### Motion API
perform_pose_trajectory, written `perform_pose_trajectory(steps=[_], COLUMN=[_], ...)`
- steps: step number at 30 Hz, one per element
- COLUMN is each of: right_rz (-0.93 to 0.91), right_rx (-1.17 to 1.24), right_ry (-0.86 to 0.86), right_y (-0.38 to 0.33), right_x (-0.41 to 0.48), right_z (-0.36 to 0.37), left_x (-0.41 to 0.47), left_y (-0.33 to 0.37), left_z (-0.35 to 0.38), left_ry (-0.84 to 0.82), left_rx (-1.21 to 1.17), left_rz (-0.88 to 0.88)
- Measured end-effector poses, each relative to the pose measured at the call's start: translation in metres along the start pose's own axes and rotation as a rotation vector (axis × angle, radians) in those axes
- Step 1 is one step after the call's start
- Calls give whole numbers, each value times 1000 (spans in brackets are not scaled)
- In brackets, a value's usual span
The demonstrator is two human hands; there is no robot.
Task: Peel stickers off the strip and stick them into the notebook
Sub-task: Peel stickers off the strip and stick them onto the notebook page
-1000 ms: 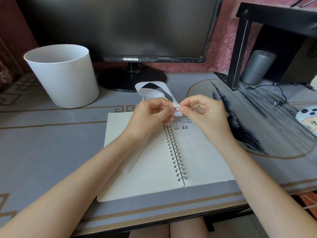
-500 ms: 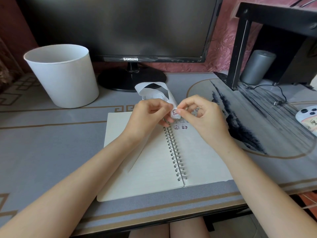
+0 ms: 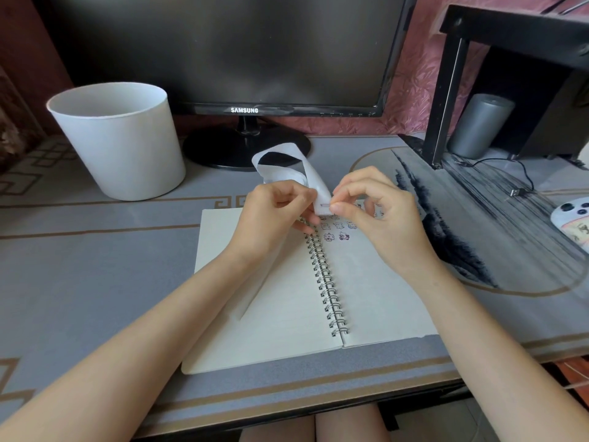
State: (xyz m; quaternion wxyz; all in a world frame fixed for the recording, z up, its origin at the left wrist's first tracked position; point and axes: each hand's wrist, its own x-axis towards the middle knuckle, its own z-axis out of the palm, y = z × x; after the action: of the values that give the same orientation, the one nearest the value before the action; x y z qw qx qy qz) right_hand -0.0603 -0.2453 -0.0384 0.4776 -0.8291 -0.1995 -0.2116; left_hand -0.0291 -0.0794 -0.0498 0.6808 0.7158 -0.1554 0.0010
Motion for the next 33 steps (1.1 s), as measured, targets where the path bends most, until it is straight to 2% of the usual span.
perform_pose_trajectory(steps=[7,11,17,33], right_rz=[328,447,689,728], right_rx=[91,115,38,-16], right_ry=[-25,11,-113,-121], right_y=[7,9,14,19], right_x=[4,6,3,4], right_z=[-12,-18,-27,-27], left_x=[1,1,1,0], left_y=[-1,-2,0,1], left_z=[-2,-1,-2,-1], left_ry=[14,7,9,8], left_rx=[31,39,40,43], left_rz=[3,1,-2,-5])
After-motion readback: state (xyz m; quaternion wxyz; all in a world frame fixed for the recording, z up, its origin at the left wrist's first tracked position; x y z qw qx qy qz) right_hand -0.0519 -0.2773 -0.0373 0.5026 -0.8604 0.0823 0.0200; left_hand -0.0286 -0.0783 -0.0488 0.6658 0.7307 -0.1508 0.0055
